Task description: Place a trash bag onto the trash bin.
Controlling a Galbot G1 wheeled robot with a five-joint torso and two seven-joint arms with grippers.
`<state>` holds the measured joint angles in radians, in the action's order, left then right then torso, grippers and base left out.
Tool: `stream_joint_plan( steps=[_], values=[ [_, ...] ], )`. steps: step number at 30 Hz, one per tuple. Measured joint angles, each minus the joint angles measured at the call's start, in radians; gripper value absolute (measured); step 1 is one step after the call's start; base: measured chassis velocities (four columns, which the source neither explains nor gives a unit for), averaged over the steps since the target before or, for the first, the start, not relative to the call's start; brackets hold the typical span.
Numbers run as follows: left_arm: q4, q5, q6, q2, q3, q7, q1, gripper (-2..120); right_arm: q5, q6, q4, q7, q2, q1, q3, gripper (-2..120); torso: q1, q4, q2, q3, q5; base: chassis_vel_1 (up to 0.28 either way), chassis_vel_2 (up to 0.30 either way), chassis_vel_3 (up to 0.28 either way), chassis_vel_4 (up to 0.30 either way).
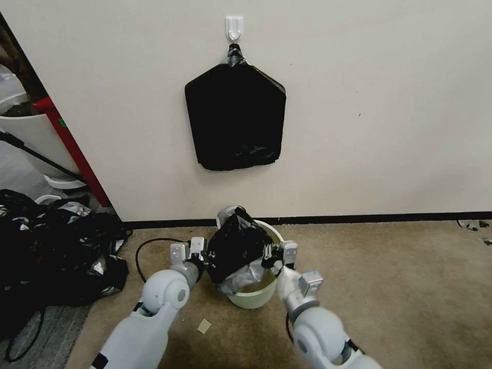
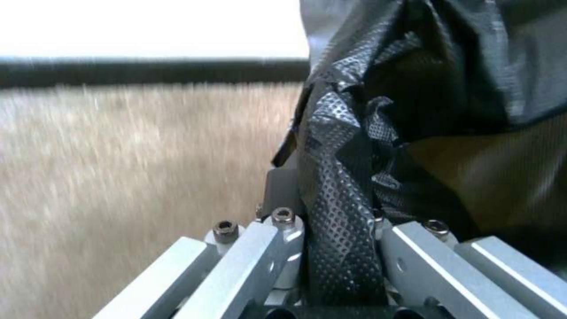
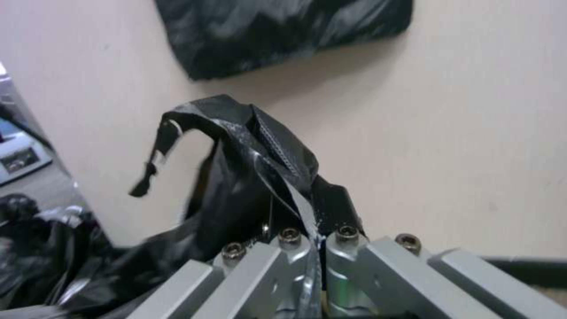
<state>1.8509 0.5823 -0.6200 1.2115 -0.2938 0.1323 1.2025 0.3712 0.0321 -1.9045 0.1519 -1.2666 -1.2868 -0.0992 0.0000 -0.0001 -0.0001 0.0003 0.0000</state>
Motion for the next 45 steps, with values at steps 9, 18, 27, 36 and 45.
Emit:
stream_joint_plan(
  steps=[9,18,27,36,45],
  values=[
    [0.036,-0.054,0.118,-0.003,-0.065,-0.148,0.012,4,0.248,0.13,-0.026,0.088,0.039,0.008,-0.08,0,0.0,0.0,0.0,0.0,0.0001,0.0,0.0,0.0,0.0],
    [-0.016,0.038,0.397,0.024,-0.084,-0.164,-0.009,4,0.539,0.3,-0.191,0.249,0.044,-0.096,-0.03,0,0.0,0.0,0.0,0.0,-0.0003,0.0,0.0,0.0,0.0],
    [0.001,0.146,0.429,0.067,-0.085,-0.153,-0.019,4,0.568,0.288,-0.168,0.239,-0.024,-0.096,0.084,0,0.0,0.0001,0.0,0.0,0.0003,0.0,0.0,0.0,0.0],
    [0.043,0.24,0.384,0.095,-0.088,-0.115,-0.018,4,0.289,0.062,0.021,-0.005,-0.096,-0.048,0.105,0,0.0,0.0,0.0,0.0,0.0,0.0,0.0,0.0,0.0],
    [0.098,0.251,0.279,0.086,-0.098,-0.1,-0.002,3,-0.26,-0.261,0.31,-0.128,-0.109,0.055,-0.043,0,0.0,0.0003,0.0,0.0,0.0001,0.0,0.0,0.0,0.0]
  ],
)
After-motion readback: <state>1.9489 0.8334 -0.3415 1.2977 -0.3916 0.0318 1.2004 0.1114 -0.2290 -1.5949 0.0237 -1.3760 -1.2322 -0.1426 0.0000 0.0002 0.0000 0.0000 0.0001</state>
